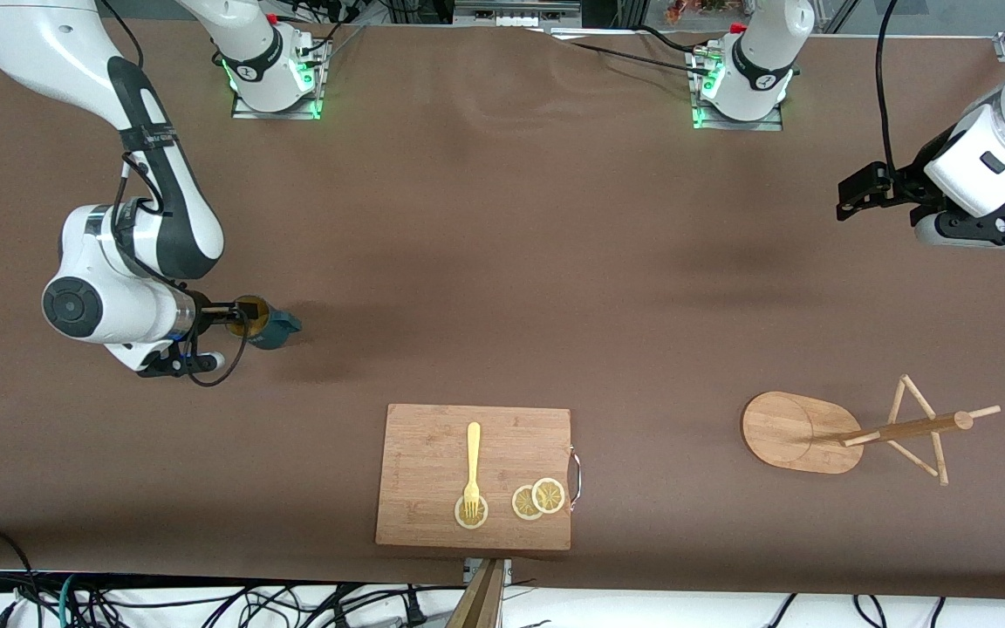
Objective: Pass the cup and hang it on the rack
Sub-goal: 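Close the right gripper on the teal mug's rim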
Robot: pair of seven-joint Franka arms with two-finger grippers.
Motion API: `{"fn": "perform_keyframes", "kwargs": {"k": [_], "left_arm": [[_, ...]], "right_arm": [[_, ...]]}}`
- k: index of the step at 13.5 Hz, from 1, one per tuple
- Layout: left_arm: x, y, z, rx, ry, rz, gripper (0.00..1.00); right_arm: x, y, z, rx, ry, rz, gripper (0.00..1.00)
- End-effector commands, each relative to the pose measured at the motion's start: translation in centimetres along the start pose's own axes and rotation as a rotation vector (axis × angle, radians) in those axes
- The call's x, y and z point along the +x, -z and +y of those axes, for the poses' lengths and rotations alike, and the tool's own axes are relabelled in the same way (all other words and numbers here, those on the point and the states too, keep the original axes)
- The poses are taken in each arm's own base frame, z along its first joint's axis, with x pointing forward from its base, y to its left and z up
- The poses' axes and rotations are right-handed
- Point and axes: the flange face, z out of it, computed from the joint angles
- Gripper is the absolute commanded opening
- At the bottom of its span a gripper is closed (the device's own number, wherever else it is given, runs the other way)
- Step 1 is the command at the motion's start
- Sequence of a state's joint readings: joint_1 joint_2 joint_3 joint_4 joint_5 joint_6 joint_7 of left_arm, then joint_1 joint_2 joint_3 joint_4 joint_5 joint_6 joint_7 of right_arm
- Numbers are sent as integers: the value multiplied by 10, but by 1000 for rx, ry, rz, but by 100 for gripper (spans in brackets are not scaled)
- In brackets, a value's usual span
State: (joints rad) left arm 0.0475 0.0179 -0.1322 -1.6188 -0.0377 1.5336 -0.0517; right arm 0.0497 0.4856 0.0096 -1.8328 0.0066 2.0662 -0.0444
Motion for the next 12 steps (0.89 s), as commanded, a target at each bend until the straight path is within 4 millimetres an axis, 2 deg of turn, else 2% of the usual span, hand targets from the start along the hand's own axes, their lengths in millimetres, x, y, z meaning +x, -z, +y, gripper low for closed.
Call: {"fn": "perform_keyframes", "kwargs": {"k": [1, 2, 4, 6, 10, 12], "left_arm": [[2, 7, -1, 21, -5, 4, 100], [2, 7, -1, 21, -5, 4, 100], [2, 7, -1, 21, -5, 4, 100], [2, 7, -1, 21, -5, 4, 100], [2, 7, -1, 21, -5, 4, 100], [2, 7, -1, 21, -3, 4, 100]], "right_arm": [[3, -12, 3, 4, 7, 48, 88], [7, -15, 1, 5, 9, 71, 75], [11, -24, -3, 10, 9, 79, 38], [12, -24, -10, 16, 12, 83, 0], [20, -4, -34, 13, 43, 112, 0], [23, 13, -70, 15, 97, 133, 0]]}}
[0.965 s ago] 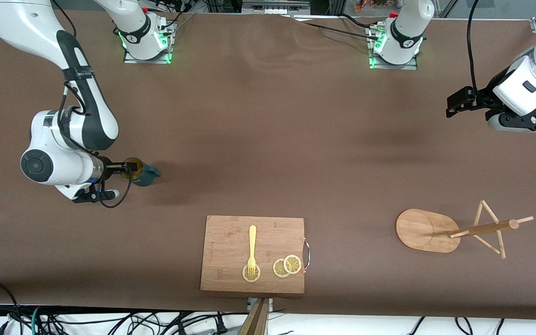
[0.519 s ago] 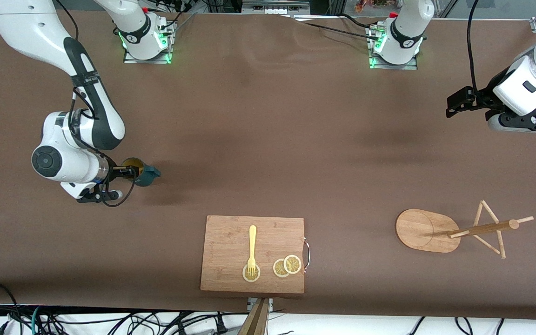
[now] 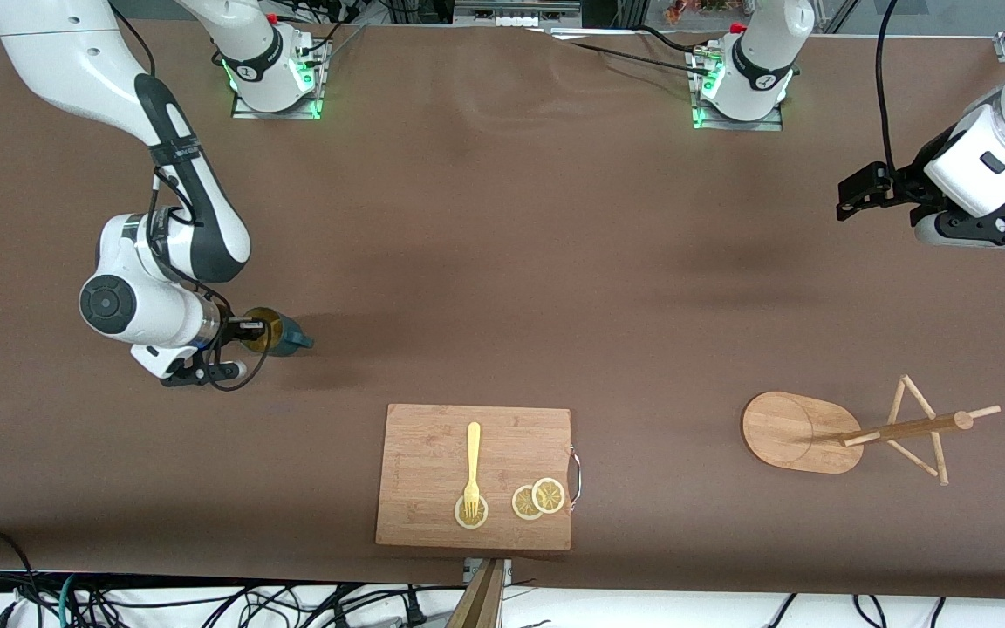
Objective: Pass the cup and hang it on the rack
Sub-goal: 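Close the right gripper on the teal mug's rim, then carry the mug to mid-table with the right gripper and set it down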
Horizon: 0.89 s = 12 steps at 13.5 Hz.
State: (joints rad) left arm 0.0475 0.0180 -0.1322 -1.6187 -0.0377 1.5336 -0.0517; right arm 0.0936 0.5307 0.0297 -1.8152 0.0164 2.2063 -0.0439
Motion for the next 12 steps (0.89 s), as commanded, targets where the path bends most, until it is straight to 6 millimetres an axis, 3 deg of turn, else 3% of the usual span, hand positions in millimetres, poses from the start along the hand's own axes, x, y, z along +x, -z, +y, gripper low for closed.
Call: {"fn": "perform_keyframes", "kwargs": {"k": [1, 4, 6, 9, 12], "left_arm": [[2, 7, -1, 21, -3, 4, 100], [2, 7, -1, 21, -3, 4, 100], [2, 7, -1, 21, -2, 4, 100], [2, 7, -1, 21, -2, 4, 100], [2, 7, -2, 21, 0, 5, 100]], "right_arm": [[7, 26, -49, 17, 62, 29, 0], [19, 57, -143, 21, 138, 101, 0], [23, 59, -211, 20, 208, 129, 0], [21, 41, -314, 34, 287, 148, 0], [18, 17, -397, 64, 186, 170, 0]]}}
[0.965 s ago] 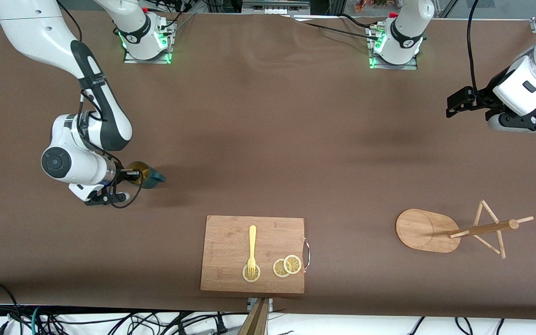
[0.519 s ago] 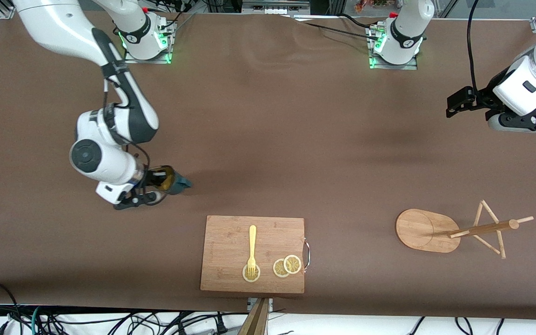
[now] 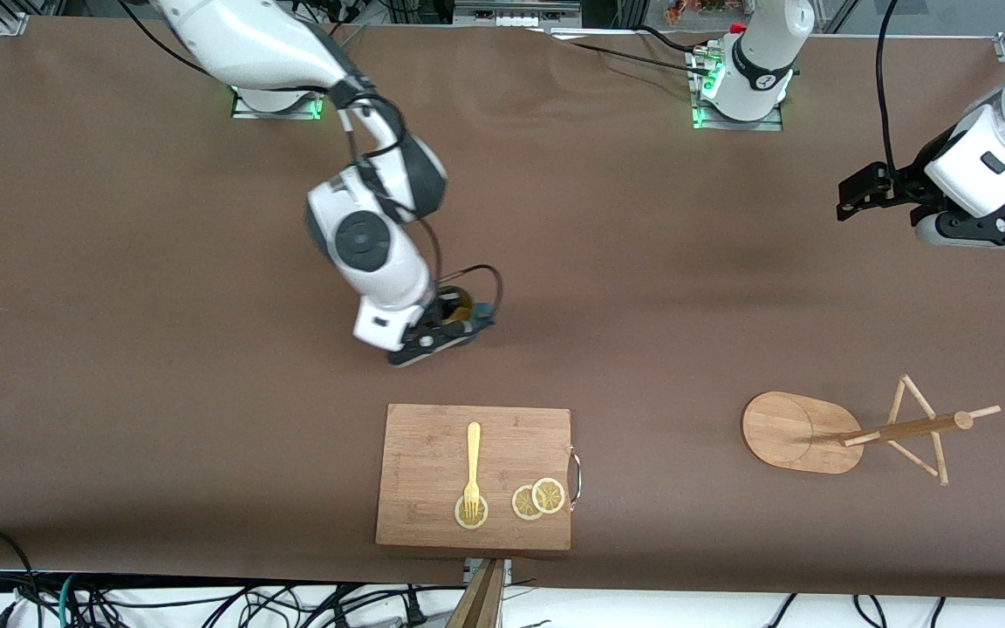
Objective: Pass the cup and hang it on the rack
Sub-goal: 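Carry the mug to mid-table with the right gripper and set it down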
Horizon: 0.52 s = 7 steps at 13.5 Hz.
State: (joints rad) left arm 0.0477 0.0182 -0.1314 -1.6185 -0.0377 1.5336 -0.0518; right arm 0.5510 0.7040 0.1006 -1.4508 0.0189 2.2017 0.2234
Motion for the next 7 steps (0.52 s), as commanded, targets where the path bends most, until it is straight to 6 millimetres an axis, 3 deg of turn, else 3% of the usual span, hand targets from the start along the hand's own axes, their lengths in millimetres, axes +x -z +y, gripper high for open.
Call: {"fn": "perform_keyframes", "kwargs": {"k": [1, 3, 7], "left_arm": [[2, 7, -1, 21, -4, 4, 100], [2, 7, 0, 21, -6, 4, 100], [2, 7, 0, 21, -12, 4, 100]], "right_arm": [[21, -26, -67, 27, -110, 39, 0], [15, -40, -129, 50, -160, 71, 0], [-18, -63, -201, 45, -156, 75, 0]]}}
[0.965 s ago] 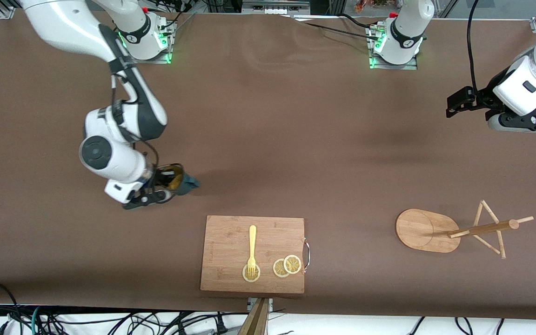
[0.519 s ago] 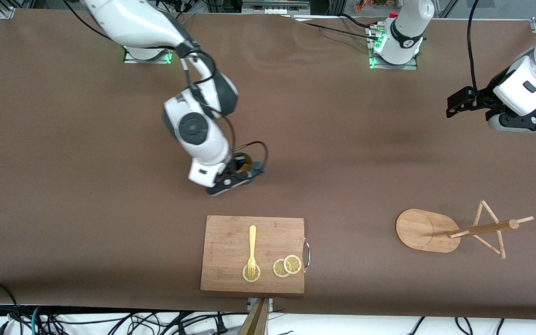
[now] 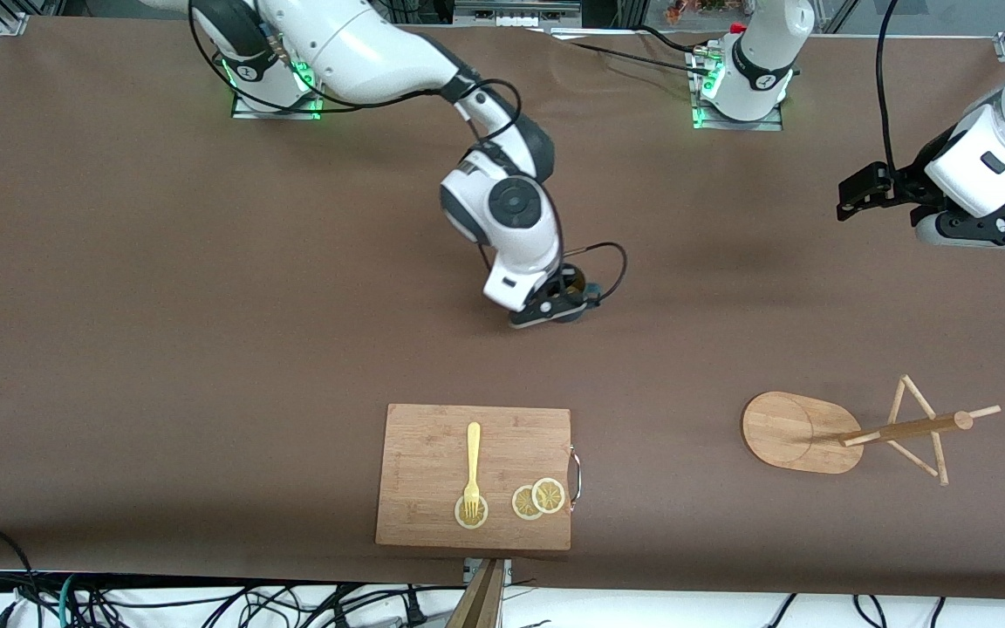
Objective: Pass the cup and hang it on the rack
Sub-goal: 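Carry the mug to mid-table with the right gripper and set it down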
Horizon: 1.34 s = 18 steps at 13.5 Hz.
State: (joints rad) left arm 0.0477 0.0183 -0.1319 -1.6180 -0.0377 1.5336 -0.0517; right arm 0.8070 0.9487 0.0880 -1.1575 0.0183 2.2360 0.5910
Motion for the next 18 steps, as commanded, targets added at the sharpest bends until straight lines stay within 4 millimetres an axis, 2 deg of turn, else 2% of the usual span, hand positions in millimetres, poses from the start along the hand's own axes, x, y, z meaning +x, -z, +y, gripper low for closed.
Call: {"fn": "perform_keyframes", "kwargs": {"k": [1, 5, 6, 7, 10, 12, 13, 14, 16, 17, 18], "left_arm": [[2, 7, -1, 19, -10, 5, 100], [3, 6, -1, 21, -10, 2, 100], [2, 6, -1, 19, -12, 2, 100], [2, 6, 0, 19, -6, 2, 100], [1, 1, 3, 10, -20, -24, 100], [-3, 2, 9, -11, -31, -76, 100], [-2, -7, 12, -14, -38, -125, 100], [-4, -6, 17, -15, -53, -143, 100], [-4, -7, 24, -19, -150, -146, 100], [-4, -8, 23, -26, -217, -148, 100], [-2, -11, 22, -33, -292, -153, 100]], "right_arm": [[-13, -6, -31, 0, -18, 33, 0], [-23, -8, -43, -10, -7, 41, 2], [-24, -8, -44, -16, -9, 44, 14], [-24, -8, -44, -17, -7, 45, 18], [-23, -6, -44, -14, -7, 49, 17], [-22, -6, -45, -4, -5, 62, 12], [-22, -6, -45, -3, -2, 65, 12], [-21, -5, -45, -5, 4, 68, 18], [-14, 4, -40, -4, 3, 82, 36], [-12, 9, -39, -1, 0, 87, 99], [-9, 18, -39, 5, -3, 100, 100]]}}
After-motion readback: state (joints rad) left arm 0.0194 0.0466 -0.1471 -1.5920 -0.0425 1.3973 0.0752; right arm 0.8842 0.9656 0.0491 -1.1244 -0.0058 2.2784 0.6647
